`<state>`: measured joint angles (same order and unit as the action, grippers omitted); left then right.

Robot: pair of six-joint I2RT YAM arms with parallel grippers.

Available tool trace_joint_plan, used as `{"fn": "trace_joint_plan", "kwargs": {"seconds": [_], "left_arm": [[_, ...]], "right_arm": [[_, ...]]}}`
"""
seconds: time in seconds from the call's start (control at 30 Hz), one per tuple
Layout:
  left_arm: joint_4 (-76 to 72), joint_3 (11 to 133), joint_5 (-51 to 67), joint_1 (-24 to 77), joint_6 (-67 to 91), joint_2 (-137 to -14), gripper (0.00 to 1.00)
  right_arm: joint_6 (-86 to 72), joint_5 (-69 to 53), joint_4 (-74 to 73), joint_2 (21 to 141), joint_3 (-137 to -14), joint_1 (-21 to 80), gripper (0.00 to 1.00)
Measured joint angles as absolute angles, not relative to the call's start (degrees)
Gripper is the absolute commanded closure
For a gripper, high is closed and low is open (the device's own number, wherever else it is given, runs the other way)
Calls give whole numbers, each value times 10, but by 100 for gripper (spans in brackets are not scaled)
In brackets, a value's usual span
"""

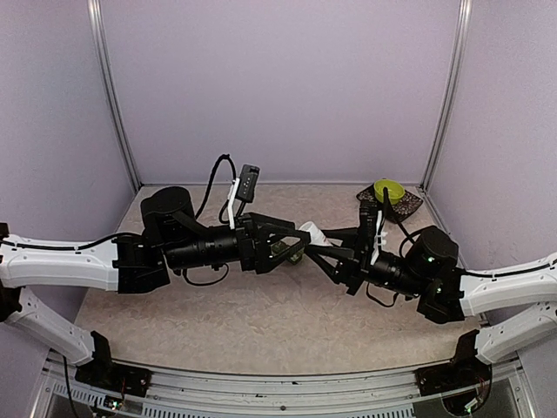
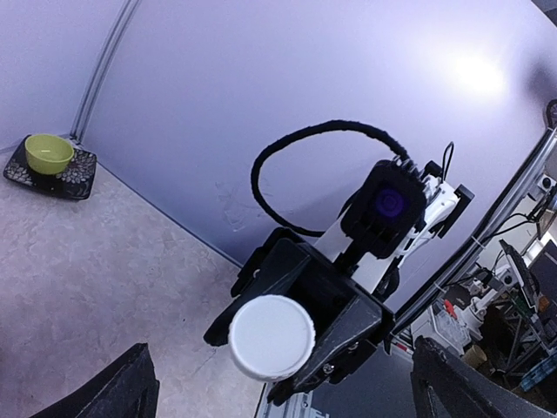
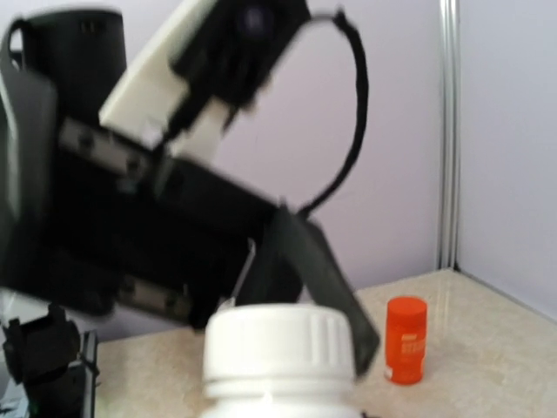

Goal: Sort the pills into containers
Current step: Screw the lid of the pill bottle onto the pill bottle.

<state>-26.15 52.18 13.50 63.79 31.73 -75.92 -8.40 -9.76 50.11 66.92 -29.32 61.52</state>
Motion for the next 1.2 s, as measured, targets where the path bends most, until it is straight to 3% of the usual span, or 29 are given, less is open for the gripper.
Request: {"fn": "trace_joint_plan", "kwargs": {"seconds": [1.2], "left_arm": [[-279,535,121,646,312,-776,1]], "right_arm": [[-69,-77,507,731,-330,618,93]]}}
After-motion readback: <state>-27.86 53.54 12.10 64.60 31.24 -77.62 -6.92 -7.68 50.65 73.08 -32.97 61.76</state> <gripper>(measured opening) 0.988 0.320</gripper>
